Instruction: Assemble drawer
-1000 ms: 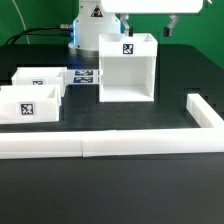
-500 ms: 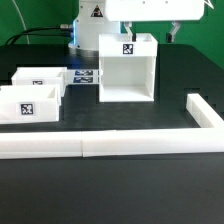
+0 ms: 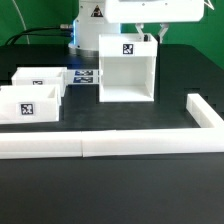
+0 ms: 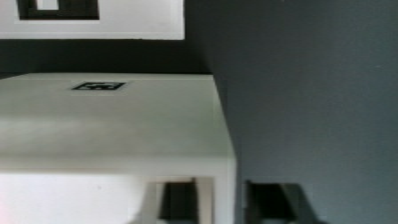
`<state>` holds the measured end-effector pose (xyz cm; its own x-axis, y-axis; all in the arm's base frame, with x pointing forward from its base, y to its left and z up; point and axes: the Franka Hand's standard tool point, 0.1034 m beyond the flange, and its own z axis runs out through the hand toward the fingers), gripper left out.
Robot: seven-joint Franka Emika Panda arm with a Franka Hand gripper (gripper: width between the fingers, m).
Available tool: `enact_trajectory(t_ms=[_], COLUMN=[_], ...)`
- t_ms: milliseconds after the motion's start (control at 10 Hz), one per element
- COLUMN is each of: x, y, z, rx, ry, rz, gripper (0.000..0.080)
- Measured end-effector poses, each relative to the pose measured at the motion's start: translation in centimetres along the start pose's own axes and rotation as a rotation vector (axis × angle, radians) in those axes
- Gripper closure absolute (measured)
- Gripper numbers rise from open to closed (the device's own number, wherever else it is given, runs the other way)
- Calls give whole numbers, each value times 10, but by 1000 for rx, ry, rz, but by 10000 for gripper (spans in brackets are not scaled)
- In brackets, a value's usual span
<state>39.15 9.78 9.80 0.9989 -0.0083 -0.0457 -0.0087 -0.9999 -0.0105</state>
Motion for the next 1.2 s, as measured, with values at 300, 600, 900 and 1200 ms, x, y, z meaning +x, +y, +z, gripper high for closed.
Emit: enact_trajectory(t_ms=[300,600,900,1200], x=[0,0,2,60], y=[0,0,1,-2], z=[0,0,0,-4], rx=[0,0,1,20], ry=[0,0,1,16], rz=[0,0,0,-21], gripper=[763,763,762,762])
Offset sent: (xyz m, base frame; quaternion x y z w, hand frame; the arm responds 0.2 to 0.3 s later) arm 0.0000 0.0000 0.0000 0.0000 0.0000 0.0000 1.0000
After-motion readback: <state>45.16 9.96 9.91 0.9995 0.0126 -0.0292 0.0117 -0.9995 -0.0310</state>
